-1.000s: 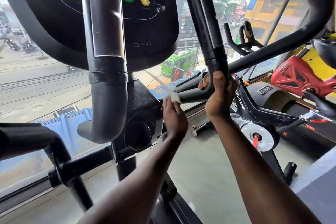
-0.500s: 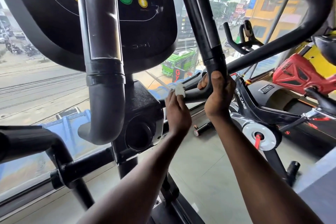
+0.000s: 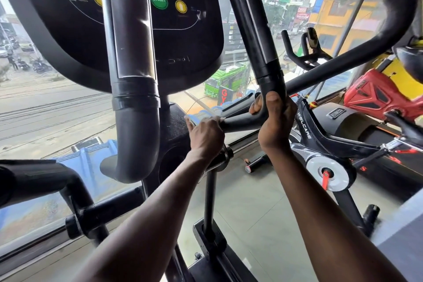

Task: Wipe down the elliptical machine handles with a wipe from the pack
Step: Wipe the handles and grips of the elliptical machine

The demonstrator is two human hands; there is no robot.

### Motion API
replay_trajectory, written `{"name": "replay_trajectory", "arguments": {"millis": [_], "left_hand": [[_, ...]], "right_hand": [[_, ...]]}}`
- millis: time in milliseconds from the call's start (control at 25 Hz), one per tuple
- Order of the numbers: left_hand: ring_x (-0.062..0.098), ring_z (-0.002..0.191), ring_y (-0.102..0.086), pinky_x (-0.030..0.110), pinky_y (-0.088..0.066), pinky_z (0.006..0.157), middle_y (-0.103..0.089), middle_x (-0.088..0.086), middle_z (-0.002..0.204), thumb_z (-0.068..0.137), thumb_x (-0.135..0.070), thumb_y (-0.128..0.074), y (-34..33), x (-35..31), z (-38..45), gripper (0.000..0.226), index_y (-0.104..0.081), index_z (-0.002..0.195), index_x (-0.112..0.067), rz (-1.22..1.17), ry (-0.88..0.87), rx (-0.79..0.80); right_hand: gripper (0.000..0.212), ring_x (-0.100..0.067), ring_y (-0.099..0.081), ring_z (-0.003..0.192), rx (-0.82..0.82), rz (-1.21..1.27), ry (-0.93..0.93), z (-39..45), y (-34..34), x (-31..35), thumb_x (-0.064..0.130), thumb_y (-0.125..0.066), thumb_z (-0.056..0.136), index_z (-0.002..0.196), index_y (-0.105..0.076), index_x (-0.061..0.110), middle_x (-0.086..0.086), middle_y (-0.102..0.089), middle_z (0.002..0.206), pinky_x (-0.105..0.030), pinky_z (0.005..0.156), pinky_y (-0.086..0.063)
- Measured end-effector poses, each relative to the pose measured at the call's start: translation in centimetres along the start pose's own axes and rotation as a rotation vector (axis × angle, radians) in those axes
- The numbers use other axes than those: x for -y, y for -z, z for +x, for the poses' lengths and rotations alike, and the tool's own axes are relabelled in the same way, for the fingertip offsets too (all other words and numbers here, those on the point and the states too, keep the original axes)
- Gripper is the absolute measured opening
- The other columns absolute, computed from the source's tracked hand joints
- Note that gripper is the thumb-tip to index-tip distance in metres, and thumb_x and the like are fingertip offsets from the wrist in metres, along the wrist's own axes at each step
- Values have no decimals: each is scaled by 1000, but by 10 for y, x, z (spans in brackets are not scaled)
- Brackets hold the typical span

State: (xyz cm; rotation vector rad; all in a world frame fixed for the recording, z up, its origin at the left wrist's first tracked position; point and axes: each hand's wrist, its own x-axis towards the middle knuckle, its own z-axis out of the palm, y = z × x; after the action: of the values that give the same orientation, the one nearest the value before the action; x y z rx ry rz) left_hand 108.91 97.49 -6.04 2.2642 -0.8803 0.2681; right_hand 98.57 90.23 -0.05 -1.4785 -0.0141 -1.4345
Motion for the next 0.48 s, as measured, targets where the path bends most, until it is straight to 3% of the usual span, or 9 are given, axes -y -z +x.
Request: {"name": "replay_trajectory", "arguments": {"millis": [120,240,320,360,400,440,480], "left_hand": [[28,95,-63,63,0,117,-66,7,92,95,-9,-29,3,2,8,33,-61,96,-16,122,42,96],[28,94,-63,64,0,117,-66,8,95,94,-8,-30,4,1,12,28,-56,89,-17,167,84,159],[29,91,-64,57,-15,118,-68,10,92,91,-8,-34,6,-1,13,27,-59,87,-16,104,68,138],[30,87,-64,49,-32,110,-68,11,88,90,-9,-37,8,-2,12,27,-62,86,-16,7,40,123],[29,80,-63,40,-45,91,-68,12,82,91,-11,-40,11,-5,11,26,-64,82,-15,-130,0,106],[25,71,-59,34,-44,72,-66,9,75,92,-14,-42,14,-9,8,26,-64,77,-14,-273,-30,97],[20,65,-54,31,-40,63,-62,6,69,94,-16,-44,17,-12,5,28,-64,75,-12,-380,-45,94]], "right_hand": [[30,-25,-47,52,11,2,4,0,0,0,41,-53,82,57,-53,25,6,-50,50,-47,62,-41],[33,-26,-47,53,-7,-23,-12,-1,0,2,42,-53,82,59,-51,17,-3,-48,51,-45,62,-40],[32,-27,-48,53,-16,-37,-6,-1,0,1,43,-53,82,59,-52,21,-4,-48,52,-46,61,-41],[30,-28,-48,53,-16,-51,1,-1,1,0,43,-53,83,59,-53,25,-5,-48,52,-48,61,-41],[30,-29,-48,54,-17,-64,6,-1,1,0,43,-53,83,59,-53,25,-6,-48,52,-50,60,-41],[30,-29,-49,54,-19,-72,5,-1,1,0,43,-52,83,59,-53,25,-7,-47,53,-51,60,-41],[31,-30,-49,54,-24,-76,0,-1,1,0,43,-52,82,59,-52,22,-8,-47,53,-52,60,-41]]}}
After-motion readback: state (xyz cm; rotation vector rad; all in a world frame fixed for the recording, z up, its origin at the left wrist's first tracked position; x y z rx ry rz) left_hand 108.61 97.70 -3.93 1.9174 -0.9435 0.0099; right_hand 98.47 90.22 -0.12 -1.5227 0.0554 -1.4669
